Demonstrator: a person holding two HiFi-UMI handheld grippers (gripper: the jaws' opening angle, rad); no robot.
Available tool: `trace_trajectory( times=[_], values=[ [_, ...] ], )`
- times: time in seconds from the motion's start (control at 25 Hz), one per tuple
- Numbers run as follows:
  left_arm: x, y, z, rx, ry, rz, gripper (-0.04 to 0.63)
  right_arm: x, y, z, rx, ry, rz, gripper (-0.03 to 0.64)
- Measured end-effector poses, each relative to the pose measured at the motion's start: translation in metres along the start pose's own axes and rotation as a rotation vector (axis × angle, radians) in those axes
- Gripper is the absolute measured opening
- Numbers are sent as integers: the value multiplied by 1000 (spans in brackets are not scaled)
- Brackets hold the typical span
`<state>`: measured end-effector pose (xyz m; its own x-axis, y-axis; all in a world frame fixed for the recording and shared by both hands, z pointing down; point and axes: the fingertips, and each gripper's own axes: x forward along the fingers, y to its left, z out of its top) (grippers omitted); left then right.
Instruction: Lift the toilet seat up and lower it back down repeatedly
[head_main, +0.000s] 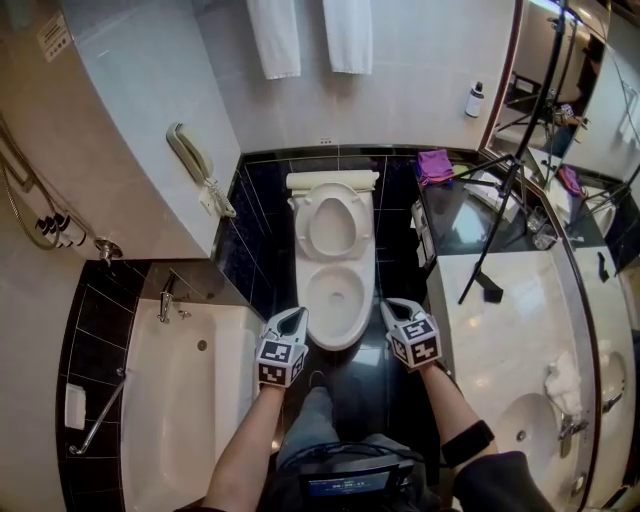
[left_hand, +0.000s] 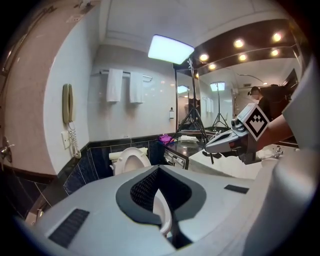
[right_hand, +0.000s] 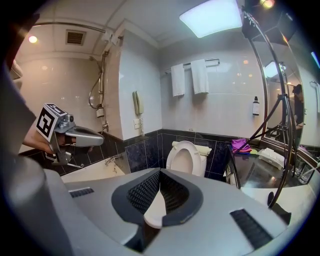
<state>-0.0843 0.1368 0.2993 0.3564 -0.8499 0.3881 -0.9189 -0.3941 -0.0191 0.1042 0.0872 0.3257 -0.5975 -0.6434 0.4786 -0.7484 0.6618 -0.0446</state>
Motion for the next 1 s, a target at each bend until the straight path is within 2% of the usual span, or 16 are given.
trace_trajectory(
  times=[0.36, 0.52, 0.72, 1.0],
  values=[
    [15, 4, 0, -3, 6, 3, -12, 13, -7, 0, -23, 11, -5, 20],
    [34, 12, -4, -7, 18, -10, -12, 34, -16, 5, -72, 23, -20, 20],
    [76, 34, -11, -10, 41, -36, -12, 81, -36, 19, -116, 50, -47, 24],
    [158, 81, -21, -9, 69, -75, -12, 173, -64, 45, -139, 88, -44, 79]
  ],
)
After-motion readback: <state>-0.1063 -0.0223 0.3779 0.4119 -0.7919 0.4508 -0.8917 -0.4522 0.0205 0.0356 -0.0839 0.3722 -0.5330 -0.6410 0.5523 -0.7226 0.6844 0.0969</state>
